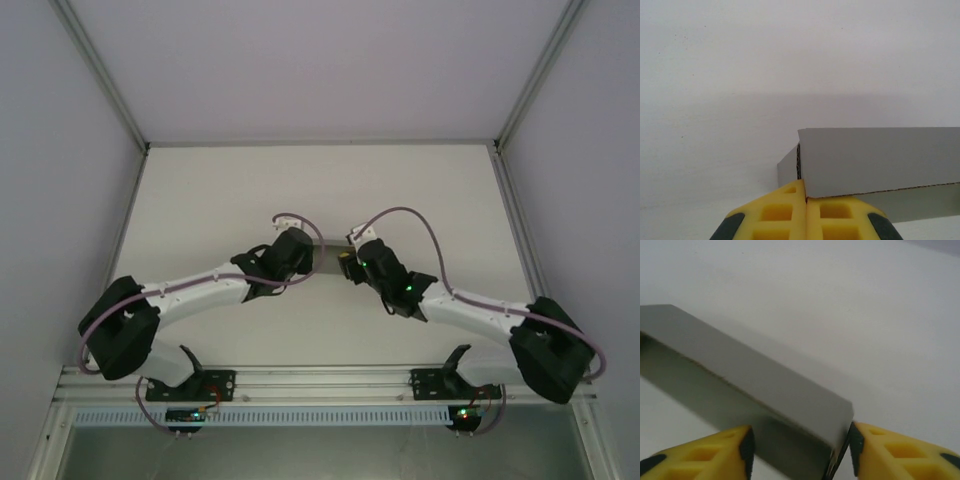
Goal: Assemble paper box
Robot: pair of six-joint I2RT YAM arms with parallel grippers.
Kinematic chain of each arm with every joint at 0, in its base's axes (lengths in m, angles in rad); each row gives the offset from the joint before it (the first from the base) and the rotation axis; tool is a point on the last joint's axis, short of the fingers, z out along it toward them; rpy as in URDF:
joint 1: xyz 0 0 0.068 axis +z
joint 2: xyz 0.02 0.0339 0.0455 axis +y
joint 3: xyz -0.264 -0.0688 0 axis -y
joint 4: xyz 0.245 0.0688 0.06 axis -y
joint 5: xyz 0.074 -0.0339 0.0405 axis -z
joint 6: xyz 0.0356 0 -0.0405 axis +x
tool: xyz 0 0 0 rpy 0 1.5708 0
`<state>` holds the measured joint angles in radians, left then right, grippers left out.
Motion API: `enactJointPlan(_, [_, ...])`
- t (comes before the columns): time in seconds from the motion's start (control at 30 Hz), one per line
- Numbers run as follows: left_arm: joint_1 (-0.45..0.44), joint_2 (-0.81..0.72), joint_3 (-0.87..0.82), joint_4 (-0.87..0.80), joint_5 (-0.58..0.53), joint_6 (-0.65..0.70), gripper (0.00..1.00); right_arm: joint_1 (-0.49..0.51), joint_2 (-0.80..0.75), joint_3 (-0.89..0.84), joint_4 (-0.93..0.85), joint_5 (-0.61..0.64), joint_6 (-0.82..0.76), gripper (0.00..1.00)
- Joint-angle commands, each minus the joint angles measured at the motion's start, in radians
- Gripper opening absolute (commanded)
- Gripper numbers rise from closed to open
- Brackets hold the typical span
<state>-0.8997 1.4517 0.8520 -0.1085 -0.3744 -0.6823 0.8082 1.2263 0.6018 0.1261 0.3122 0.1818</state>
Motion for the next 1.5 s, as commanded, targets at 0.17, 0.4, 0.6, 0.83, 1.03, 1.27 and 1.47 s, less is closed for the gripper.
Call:
enactJointPlan(0.17, [-0.021,0.076,-0.023,-0.252,0.065,-0.016,0.0,-0.15,-0.176,0.063,-0.197,-0.275,0.099,0.84])
enactJointPlan(0.4, [-0.021,0.07,-0.007,-0.263,0.068,0.008,0.0,-0.223,-0.08,0.178,-0.229,-0.312,0.179,0.82])
enactJointPlan(0.6, [-0.02,0.053,0.022,-0.282,0.061,0.048,0.0,-0.257,0.038,0.22,-0.275,-0.342,0.228,0.74])
enactJointPlan(0.83, [-0.016,0.025,0.074,-0.34,0.091,0.087,0.11,-0.252,0.111,0.093,-0.194,-0.29,0.283,0.62])
enactJointPlan(1.03, [0.042,-0.041,0.124,-0.373,0.258,0.151,0.37,-0.223,0.167,0.051,-0.184,-0.243,0.32,0.59])
enactJointPlan(1.27, [0.131,-0.122,0.17,-0.414,0.49,0.201,0.91,-0.209,0.177,0.011,-0.149,-0.203,0.321,0.59])
enactJointPlan(1.47, [0.212,-0.072,0.145,-0.309,0.536,0.147,0.99,-0.199,0.189,-0.024,-0.106,-0.198,0.3,0.6])
